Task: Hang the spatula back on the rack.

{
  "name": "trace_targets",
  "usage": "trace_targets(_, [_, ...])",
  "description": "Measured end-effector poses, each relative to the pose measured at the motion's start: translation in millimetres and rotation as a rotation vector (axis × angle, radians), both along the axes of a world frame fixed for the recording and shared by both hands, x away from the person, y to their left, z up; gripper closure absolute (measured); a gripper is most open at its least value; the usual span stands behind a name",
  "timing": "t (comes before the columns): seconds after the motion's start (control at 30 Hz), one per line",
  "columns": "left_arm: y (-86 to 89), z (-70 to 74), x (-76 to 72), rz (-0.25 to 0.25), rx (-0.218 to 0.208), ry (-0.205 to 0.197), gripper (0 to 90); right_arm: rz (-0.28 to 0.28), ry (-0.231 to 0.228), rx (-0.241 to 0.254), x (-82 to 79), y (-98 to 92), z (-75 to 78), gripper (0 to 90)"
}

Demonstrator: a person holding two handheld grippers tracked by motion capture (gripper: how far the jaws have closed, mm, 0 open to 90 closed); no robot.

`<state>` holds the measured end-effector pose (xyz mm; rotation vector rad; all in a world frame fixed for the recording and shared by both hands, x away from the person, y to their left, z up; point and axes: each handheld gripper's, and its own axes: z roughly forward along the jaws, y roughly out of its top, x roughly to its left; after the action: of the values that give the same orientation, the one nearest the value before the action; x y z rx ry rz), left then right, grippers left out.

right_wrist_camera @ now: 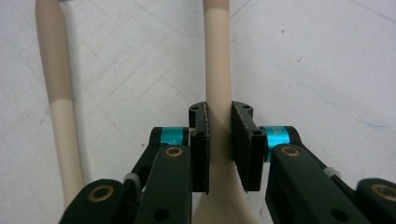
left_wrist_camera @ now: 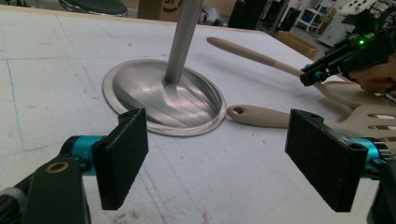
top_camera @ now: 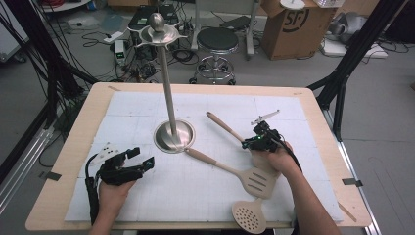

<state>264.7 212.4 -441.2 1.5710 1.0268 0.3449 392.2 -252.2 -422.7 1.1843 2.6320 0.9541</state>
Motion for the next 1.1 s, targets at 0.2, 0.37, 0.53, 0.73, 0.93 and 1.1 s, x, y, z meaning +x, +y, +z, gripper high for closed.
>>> trace_targets(0.2, [0.3, 0.0, 0.0, 0.002, 0.002, 0.002, 22.0, -0.029, 0.009, 0.076, -0.7, -8.5, 7.9, 78.8])
trace_targets(0.37, [-0.2, 0.0, 0.0, 0.005, 0.003, 0.000, 22.0, -0.056, -0.037, 0.128, -2.5, -13.3, 17.4, 78.9])
trace_targets(0.53, [0.4, -0.3, 0.1, 0.008, 0.000, 0.002, 22.1, -0.125, -0.071, 0.250, -1.1, -27.9, 26.7, 79.0])
trace_targets(0.73, [0.7, -0.4, 0.0, 0.008, 0.005, 0.005, 22.0, -0.150, -0.092, 0.279, -3.4, -33.2, 31.5, 79.1])
trace_targets(0.93, [0.9, -0.3, 0.1, 0.008, 0.004, 0.004, 22.1, -0.132, -0.113, 0.335, -10.5, -28.8, 45.4, 79.0])
trace_targets(1.1, [1.3, 0.4, -0.3, 0.012, 0.001, 0.000, 22.1, -0.098, -0.170, 0.392, -17.7, -15.5, 72.0, 79.0])
